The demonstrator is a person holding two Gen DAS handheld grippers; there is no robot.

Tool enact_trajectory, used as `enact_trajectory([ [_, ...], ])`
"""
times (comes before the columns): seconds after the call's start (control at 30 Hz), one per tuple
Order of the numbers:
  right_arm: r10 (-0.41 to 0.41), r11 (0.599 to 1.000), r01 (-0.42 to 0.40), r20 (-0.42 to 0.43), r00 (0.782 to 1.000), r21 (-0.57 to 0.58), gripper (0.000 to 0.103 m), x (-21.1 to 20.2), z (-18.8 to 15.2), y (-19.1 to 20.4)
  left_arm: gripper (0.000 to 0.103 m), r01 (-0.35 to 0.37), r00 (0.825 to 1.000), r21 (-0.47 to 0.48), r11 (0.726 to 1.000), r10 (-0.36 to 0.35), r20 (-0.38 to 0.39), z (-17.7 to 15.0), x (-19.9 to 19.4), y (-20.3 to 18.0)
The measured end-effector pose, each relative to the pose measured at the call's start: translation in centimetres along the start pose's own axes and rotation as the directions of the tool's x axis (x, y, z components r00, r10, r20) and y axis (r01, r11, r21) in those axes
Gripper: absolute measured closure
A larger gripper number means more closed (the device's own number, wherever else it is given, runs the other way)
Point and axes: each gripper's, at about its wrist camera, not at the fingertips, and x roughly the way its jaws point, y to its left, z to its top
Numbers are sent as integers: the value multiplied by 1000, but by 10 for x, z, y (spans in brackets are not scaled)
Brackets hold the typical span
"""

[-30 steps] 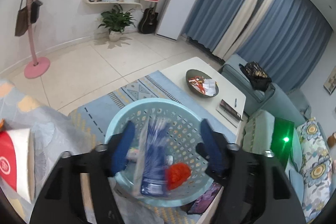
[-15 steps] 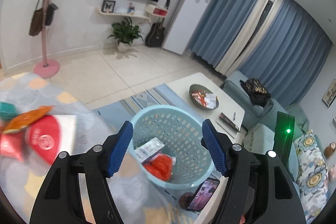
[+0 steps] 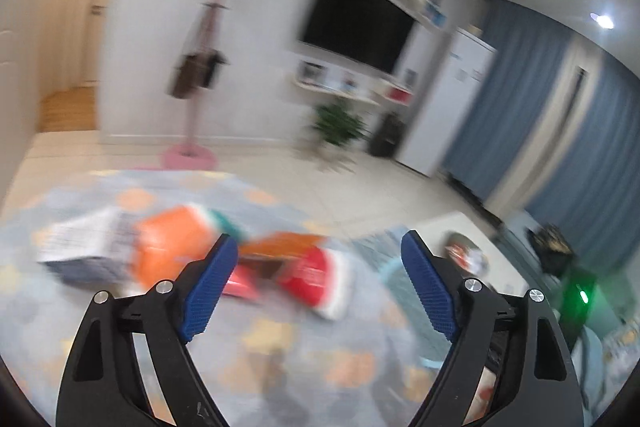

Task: Collect trash
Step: 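Move both grippers back to the table toward the white milk carton, then grasp the white milk carton with the left gripper while the right grasps the orange snack bag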

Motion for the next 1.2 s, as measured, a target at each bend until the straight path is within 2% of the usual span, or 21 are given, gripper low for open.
enact_trajectory([
  [0.07, 13, 1000, -13, 5, 1000, -9, 38, 5, -11, 14, 19, -90, 996, -43, 995, 91, 24, 8, -9, 26],
  [0.1, 21, 1000, -21, 1, 1000, -17, 38, 10, -17, 23, 18, -156, 987, -72, 985, 158, 31, 12, -13, 39],
  [0.17, 36, 999, -37, -24, 999, -36, 38, 18, -25, 36, 14, -274, 960, -135, 952, 280, 29, 19, -16, 61],
  [0.2, 39, 998, -40, -31, 999, -45, 38, 21, -28, 40, 14, -311, 948, -174, 934, 319, 18, 22, -16, 75],
  [0.23, 40, 997, -42, -36, 999, -61, 38, 23, -32, 46, 14, -324, 943, -224, 919, 332, -2, 26, -15, 91],
  [0.3, 15, 994, -19, -33, 999, -107, 38, 27, -38, 56, 14, -318, 947, -291, 902, 320, -45, 31, -10, 121],
  [0.43, 0, 986, -2, -11, 1000, -166, 36, 27, -42, 69, 14, -328, 945, -354, 876, 300, -132, 40, 15, 153],
  [0.57, 8, 980, -9, -7, 1000, -198, 36, 26, -46, 74, 14, -395, 917, -356, 847, 341, -208, 43, 42, 166],
  [0.63, 14, 978, -15, -10, 1000, -209, 36, 27, -47, 74, 14, -447, 889, -285, 848, 387, -242, 38, 53, 163],
  [0.7, 17, 977, -19, -12, 1000, -214, 36, 26, -48, 76, 14, -464, 877, -231, 855, 407, -257, 36, 59, 157],
  [0.9, 30, 978, -32, -13, 999, -208, 36, 26, -47, 74, 15, -442, 880, -132, 887, 401, -253, 24, 37, 149],
  [0.97, 30, 978, -32, -13, 999, -207, 36, 27, -46, 74, 18, -424, 886, -115, 899, 384, -260, 13, 25, 147],
  [1.03, 28, 977, -30, -15, 999, -210, 36, 27, -47, 74, 18, -415, 884, -95, 905, 377, -277, 2, 17, 150],
  [1.13, 20, 976, -23, -13, 1000, -216, 36, 27, -47, 75, 22, -407, 879, -91, 909, 363, -308, -16, 9, 162],
  [1.2, 14, 975, -16, -8, 1000, -221, 36, 27, -48, 76, 22, -391, 889, -119, 913, 341, -306, -22, -1, 170],
])
